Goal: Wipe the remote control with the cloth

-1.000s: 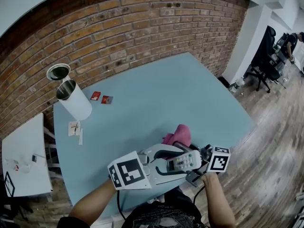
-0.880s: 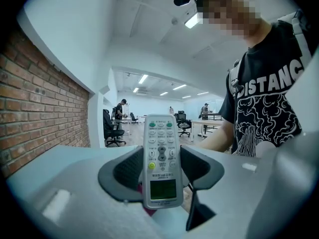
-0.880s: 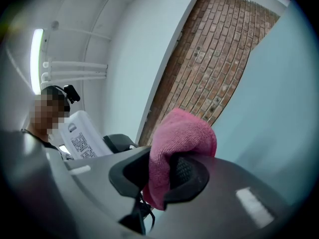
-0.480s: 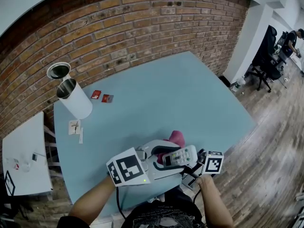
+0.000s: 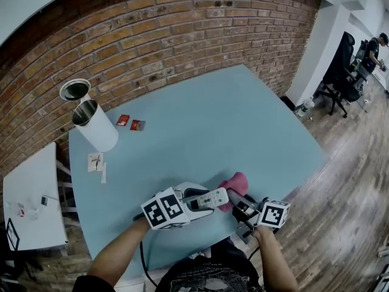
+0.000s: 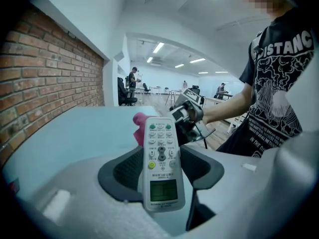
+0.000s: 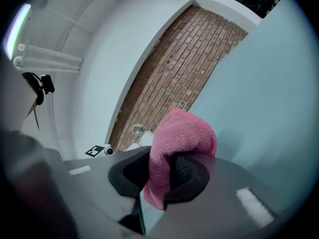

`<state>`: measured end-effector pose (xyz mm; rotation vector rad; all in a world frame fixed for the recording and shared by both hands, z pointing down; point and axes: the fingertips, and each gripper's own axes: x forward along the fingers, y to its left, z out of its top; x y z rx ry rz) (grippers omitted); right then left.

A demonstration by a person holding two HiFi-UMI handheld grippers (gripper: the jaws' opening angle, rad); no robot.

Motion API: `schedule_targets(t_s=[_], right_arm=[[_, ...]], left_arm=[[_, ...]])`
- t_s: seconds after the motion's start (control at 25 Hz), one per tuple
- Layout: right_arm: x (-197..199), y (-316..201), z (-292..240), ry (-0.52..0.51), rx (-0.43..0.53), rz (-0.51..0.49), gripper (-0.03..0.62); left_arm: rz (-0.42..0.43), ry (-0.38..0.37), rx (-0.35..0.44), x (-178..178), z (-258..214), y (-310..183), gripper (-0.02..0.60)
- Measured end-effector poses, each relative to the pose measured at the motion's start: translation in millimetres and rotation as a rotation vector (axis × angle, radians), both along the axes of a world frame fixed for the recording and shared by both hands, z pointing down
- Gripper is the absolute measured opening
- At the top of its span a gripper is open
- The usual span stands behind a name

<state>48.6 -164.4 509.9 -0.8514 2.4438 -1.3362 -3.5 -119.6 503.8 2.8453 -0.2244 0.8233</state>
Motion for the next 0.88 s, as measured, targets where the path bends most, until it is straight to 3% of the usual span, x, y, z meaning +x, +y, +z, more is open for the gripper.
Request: schedule_targets(t_s=[0.16,0.44,0.72,0.88], right_arm=[[9,-1,13,0.098,-0.014,0.035,0.061],[-7,4,24,0.189,0.000,-0.019,0.061],[-38,13,26,0.270,0.017,-0.099,0.061],[-64,20,27,0.297,0.027,-0.161,0.061]], left_arm=[[-0.030,-0.094,-0.031,-19,35,-3,0.238],[-0.031,-0.263,-0.044,-39,86,-1,0.236],[-0.023,-0.366,-0.049,-52,116,6,0.238],[-0.048,-0.352,-0.039,-53,119,6,0.245]])
